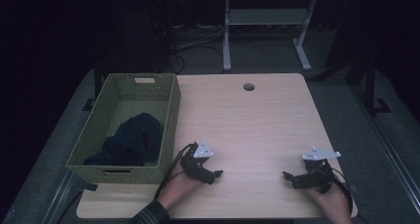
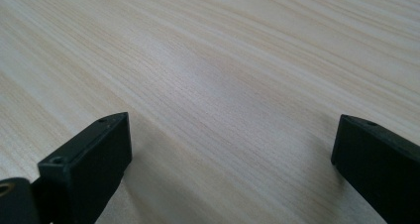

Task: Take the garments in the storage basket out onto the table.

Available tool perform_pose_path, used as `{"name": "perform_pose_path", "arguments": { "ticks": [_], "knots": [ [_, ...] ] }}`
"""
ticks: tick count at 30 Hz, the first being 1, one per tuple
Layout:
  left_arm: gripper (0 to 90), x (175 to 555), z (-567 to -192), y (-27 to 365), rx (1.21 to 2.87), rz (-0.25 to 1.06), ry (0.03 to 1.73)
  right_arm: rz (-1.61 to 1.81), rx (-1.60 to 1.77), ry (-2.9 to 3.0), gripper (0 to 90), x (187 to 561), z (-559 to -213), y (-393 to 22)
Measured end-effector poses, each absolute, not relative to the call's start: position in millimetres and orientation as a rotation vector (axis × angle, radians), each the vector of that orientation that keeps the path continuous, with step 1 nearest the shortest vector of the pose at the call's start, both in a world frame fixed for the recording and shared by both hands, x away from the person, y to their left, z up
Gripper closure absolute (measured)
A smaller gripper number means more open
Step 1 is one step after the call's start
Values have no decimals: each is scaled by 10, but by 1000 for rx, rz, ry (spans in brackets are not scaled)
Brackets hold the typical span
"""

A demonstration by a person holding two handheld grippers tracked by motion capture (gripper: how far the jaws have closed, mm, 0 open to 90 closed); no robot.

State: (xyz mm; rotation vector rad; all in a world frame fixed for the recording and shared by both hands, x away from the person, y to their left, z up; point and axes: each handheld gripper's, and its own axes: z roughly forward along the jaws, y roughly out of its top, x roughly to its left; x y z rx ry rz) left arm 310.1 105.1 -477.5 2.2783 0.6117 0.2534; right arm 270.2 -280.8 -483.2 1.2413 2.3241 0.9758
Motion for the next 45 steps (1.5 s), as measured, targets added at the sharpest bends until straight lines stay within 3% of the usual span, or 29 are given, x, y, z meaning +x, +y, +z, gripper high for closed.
{"name": "perform_pose_path", "arguments": {
  "ticks": [45],
  "knots": [
    [136,3129,-4533,1061,2276,204,639,974,1249,2323,19,2702,-4831,-2805]
  ]
}}
